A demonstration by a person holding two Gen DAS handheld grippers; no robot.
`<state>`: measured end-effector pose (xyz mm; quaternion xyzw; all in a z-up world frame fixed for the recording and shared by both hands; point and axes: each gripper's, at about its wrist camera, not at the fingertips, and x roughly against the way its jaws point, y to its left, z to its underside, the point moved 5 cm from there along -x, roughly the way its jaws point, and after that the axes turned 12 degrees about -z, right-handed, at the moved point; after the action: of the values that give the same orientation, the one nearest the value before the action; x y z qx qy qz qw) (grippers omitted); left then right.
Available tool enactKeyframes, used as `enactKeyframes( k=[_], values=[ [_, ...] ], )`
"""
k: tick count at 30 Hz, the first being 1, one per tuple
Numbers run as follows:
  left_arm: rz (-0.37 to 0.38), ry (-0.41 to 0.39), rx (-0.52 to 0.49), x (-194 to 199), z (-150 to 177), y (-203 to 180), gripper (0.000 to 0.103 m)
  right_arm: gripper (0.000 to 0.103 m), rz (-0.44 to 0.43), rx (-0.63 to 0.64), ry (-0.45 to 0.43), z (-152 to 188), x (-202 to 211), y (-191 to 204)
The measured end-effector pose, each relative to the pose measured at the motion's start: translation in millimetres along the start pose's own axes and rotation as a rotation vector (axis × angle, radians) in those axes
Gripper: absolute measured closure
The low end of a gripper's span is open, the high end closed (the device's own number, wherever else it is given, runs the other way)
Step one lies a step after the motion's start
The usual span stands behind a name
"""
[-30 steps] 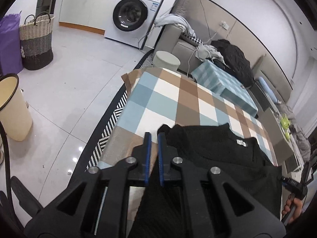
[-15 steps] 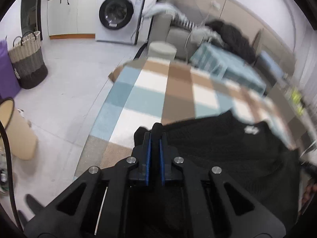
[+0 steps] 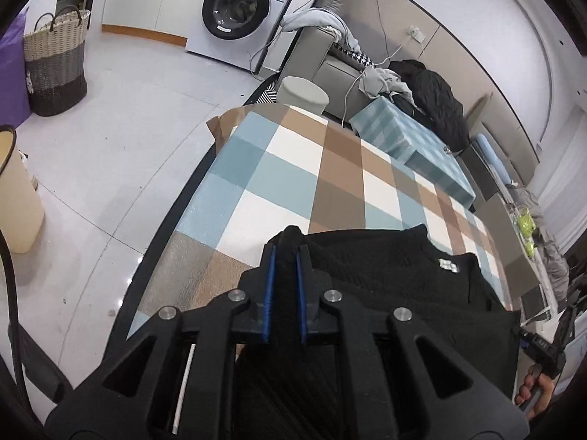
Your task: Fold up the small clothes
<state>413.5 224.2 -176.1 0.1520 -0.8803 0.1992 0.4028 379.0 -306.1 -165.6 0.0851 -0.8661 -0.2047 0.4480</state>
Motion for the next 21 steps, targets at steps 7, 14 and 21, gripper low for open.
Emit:
enactKeyframes(
  k=[7, 14, 21],
  values=[
    [-0.003, -0.02, -0.038, 0, 5, -5, 0.097, 0.091, -0.004, 0.043, -0.043, -7, -1, 7],
    [0.052, -0.126, -0.041, 41, -11, -10, 0.098, 0.094, -0.078, 0.101, -0.143, -15, 38, 31],
    [0.054, -0.12, -0.003, 34, -37, -16, 0.098, 0.094, -0.109, 0.054, -0.163, -41, 24, 40]
  ],
)
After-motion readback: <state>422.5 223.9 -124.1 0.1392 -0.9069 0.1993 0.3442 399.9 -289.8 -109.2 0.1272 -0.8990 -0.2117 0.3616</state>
